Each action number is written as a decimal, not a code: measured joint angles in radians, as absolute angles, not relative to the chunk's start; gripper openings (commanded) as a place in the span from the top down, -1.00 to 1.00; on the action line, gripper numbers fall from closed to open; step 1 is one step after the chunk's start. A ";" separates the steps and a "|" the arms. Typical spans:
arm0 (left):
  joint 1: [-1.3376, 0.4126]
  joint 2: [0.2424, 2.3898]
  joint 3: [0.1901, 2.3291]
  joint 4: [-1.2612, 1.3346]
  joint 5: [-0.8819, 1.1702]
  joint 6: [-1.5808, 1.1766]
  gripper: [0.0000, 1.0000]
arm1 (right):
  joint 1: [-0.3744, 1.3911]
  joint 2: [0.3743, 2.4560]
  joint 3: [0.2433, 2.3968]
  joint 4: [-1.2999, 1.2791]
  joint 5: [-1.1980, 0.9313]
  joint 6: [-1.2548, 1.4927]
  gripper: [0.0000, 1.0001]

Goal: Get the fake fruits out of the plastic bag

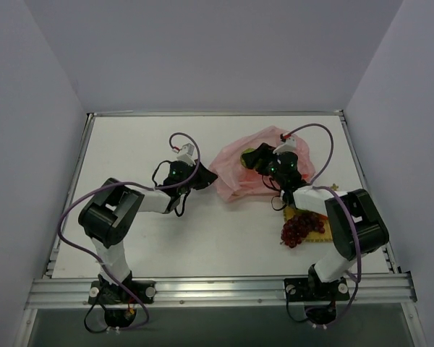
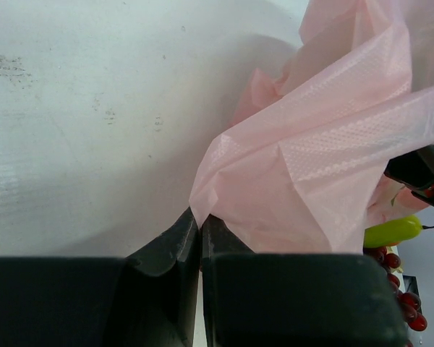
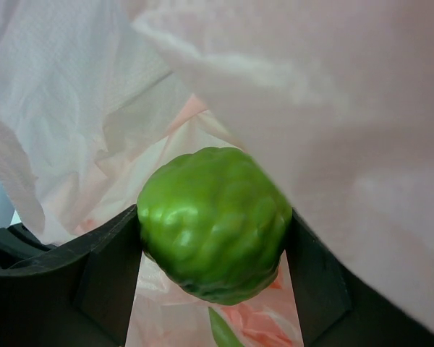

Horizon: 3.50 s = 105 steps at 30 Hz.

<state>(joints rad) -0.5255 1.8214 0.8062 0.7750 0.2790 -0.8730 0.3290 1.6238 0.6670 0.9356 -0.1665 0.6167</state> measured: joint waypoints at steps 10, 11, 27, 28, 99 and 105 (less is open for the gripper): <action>-0.534 1.813 0.796 0.812 0.237 -0.879 0.95 | 0.370 1.527 0.767 0.624 -0.077 0.554 0.46; -0.537 1.810 0.791 0.818 0.234 -0.880 0.95 | 0.377 1.522 0.780 0.607 -0.047 0.544 0.44; -0.580 1.670 0.709 0.810 0.144 -0.860 0.95 | 0.392 1.800 0.969 0.571 -0.102 0.554 -0.12; -0.580 1.669 0.707 0.810 0.143 -0.859 0.95 | 0.392 1.808 0.961 0.564 -0.099 0.554 -0.13; -0.553 1.868 0.863 0.968 0.138 -0.915 0.95 | 0.529 0.695 0.761 -0.170 0.368 0.624 -0.14; -0.540 1.903 0.868 1.016 0.106 -0.953 0.95 | 0.509 0.517 0.714 -0.507 0.583 0.900 -0.08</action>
